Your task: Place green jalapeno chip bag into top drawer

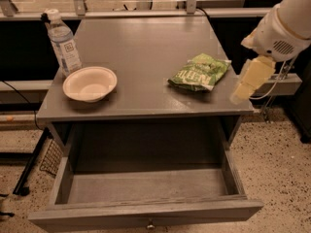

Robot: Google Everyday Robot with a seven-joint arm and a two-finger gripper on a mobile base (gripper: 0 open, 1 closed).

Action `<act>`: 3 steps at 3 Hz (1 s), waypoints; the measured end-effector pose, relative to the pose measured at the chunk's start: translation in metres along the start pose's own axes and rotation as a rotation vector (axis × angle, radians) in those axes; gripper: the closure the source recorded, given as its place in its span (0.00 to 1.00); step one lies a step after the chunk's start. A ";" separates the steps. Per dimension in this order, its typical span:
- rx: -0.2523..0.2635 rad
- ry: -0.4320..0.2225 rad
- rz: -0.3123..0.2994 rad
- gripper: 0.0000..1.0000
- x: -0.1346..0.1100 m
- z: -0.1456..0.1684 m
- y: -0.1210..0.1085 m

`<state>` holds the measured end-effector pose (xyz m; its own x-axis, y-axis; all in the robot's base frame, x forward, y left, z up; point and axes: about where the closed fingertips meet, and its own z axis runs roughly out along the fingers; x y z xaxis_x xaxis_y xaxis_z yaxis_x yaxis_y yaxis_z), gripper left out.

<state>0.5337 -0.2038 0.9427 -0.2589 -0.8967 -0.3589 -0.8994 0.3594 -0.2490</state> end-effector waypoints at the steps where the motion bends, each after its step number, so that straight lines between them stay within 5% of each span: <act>1: 0.004 -0.035 0.028 0.00 -0.012 0.029 -0.020; 3: -0.009 -0.034 0.097 0.00 -0.025 0.089 -0.045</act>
Offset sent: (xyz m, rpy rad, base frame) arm 0.0965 0.0367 -0.0691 0.0822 0.0207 -0.0928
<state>0.6124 -0.1743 0.8830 -0.3328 -0.8487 -0.4111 -0.8740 0.4413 -0.2036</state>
